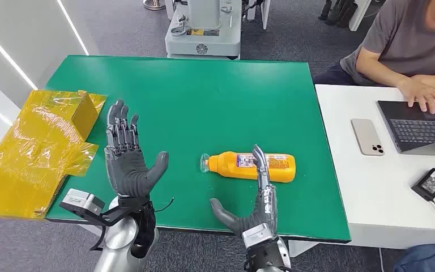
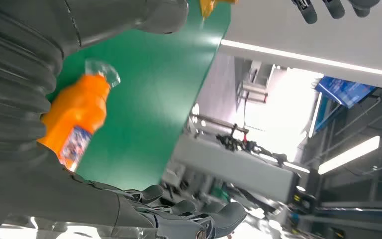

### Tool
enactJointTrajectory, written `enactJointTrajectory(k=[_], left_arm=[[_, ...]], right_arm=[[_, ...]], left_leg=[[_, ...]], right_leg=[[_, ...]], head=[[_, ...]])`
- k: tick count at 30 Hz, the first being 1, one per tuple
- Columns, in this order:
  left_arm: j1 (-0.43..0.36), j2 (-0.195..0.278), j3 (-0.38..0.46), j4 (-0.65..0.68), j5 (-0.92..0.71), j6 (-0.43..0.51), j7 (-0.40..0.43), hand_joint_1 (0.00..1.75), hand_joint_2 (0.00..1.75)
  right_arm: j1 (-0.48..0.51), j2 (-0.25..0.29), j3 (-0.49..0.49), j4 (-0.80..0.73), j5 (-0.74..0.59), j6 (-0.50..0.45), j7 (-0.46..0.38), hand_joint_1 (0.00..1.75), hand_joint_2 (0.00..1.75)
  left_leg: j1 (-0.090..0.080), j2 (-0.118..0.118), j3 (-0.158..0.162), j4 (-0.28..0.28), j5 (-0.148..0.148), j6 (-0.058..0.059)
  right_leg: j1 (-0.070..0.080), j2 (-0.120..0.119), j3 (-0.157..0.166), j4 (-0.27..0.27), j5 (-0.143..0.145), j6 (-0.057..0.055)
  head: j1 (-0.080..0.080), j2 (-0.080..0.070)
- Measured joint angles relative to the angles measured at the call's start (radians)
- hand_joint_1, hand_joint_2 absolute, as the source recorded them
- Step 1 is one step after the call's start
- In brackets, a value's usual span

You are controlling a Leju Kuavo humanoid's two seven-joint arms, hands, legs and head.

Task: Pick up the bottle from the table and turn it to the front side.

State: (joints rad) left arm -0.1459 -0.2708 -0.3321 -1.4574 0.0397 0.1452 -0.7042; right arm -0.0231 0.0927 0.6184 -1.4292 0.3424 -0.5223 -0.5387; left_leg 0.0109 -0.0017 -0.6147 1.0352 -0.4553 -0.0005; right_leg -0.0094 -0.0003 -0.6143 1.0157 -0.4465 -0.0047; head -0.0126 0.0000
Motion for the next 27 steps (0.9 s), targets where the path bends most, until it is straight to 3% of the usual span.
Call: enactJointTrajectory(k=[11,16,22,27], left_arm=[[0.003,0.0,0.0,-0.008,-0.01,-0.04,0.0,0.0,1.75],[0.003,0.0,0.0,-0.008,-0.009,-0.059,0.0,0.0,1.75],[0.003,0.0,0.0,-0.008,-0.006,-0.058,0.0,0.0,1.75],[-0.001,0.0,-0.001,-0.008,0.007,-0.05,0.0,0.0,1.75]], right_arm=[[-0.081,-0.058,-0.063,-0.091,0.333,0.038,0.178,0.0,1.75],[-0.203,-0.127,-0.086,-0.067,0.507,0.244,0.333,0.0,1.75],[-0.296,-0.166,-0.1,-0.03,0.541,0.335,0.365,0.0,1.75],[-0.483,-0.184,-0.079,0.121,0.53,0.6,0.376,0.0,1.75]], left_leg=[[0.0,0.0,0.0,0.001,0.0,0.0],[0.0,0.001,0.0,0.001,0.001,0.001],[0.0,0.001,0.0,0.001,0.001,0.001],[0.0,0.002,0.0,0.001,0.002,0.001]], right_leg=[[0.0,0.0,0.0,0.0,0.001,0.0],[0.0,0.0,0.0,0.0,0.002,0.0],[0.0,0.0,0.0,0.0,0.002,0.001],[0.0,0.002,0.0,0.0,0.003,0.001]], head=[[0.0,0.0],[0.0,0.0],[0.0,0.0],[0.0,0.0]])
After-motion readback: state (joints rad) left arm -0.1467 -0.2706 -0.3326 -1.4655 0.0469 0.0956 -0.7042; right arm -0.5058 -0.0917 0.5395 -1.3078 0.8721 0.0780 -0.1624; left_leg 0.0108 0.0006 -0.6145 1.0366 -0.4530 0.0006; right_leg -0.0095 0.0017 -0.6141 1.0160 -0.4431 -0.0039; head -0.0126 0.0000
